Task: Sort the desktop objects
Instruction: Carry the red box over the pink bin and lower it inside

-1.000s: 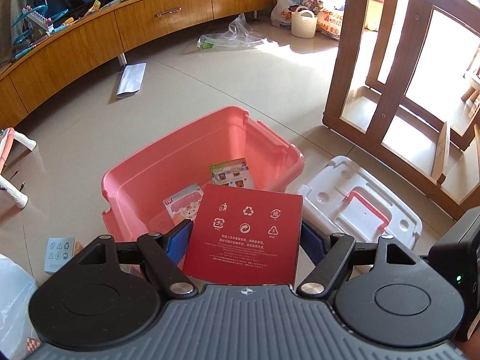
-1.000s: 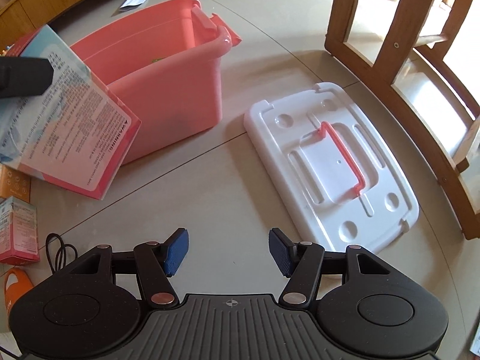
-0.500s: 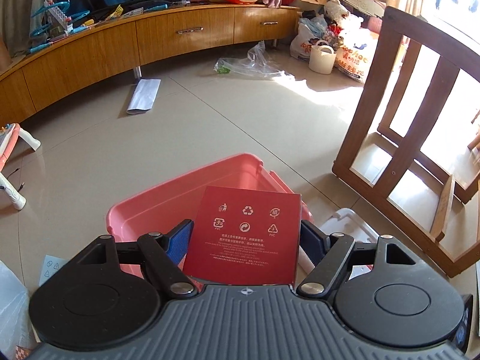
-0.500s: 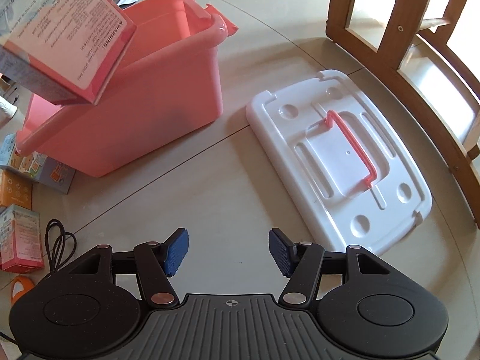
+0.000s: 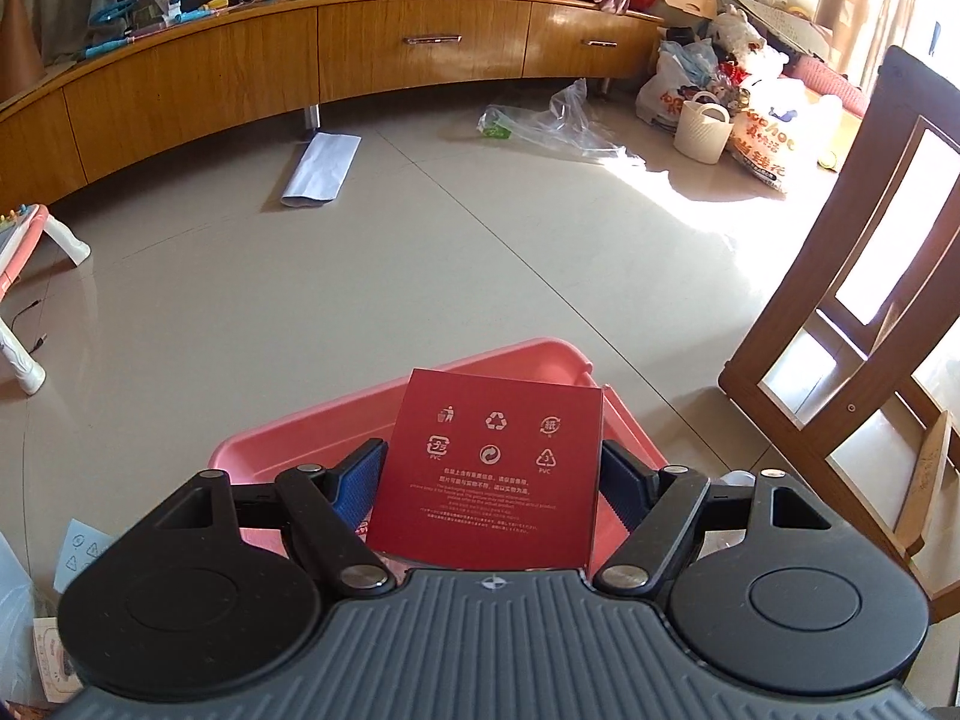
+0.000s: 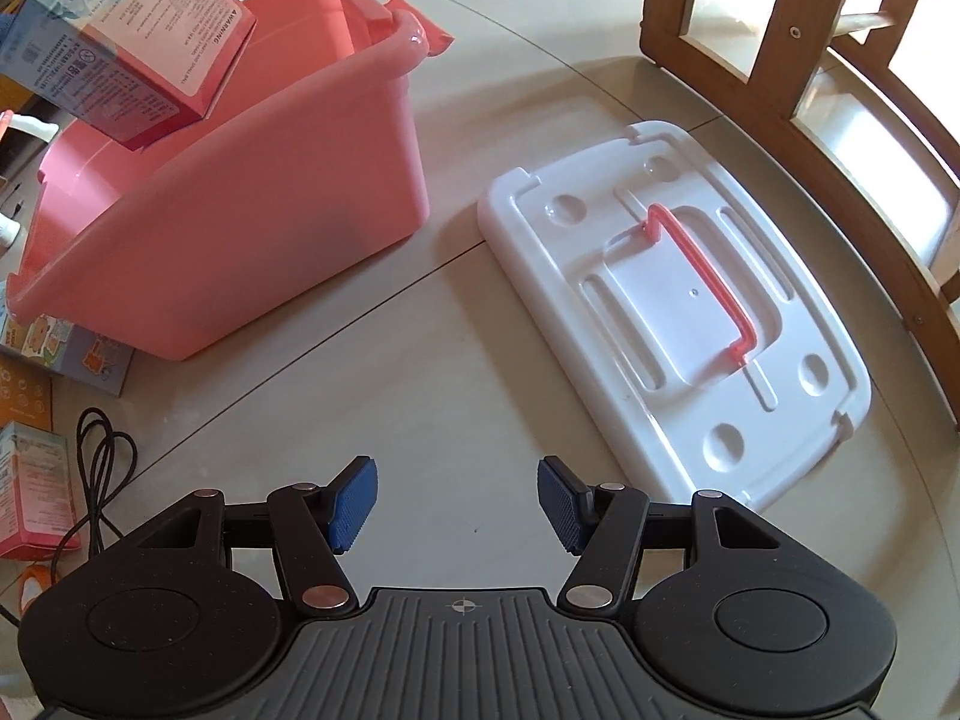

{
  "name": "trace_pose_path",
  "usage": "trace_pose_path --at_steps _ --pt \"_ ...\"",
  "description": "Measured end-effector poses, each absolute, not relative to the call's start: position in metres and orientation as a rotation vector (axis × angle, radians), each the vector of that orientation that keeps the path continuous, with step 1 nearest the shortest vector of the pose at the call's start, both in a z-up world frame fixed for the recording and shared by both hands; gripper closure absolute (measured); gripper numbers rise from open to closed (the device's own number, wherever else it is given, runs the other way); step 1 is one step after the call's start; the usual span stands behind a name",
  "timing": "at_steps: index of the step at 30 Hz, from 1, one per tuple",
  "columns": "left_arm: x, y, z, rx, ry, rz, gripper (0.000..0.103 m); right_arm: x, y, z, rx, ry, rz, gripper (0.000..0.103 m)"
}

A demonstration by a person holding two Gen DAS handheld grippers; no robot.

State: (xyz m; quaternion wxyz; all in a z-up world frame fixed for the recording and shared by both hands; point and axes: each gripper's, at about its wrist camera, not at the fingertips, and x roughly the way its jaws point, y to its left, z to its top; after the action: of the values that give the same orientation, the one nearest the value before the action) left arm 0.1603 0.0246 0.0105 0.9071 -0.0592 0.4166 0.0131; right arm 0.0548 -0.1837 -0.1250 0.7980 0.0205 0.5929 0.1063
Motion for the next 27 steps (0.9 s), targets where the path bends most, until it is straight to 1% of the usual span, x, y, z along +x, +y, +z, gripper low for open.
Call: trace_pose_path --at_steps 10,16,27 --pt "0.183 0.033 -0.03 -0.201 0.907 0.037 0.026 0.061 -0.18 -0.145 0.031 1.314 0.218 0.047" --pt "0.188 0.038 -0.049 -0.213 0.939 0.047 0.027 0.064 -0.177 -0.147 0.06 1.317 0.23 0.047" --pt "0.19 0.04 -0.055 -0.17 0.917 0.056 0.026 0.068 -0.173 -0.148 0.082 1.32 0.24 0.047"
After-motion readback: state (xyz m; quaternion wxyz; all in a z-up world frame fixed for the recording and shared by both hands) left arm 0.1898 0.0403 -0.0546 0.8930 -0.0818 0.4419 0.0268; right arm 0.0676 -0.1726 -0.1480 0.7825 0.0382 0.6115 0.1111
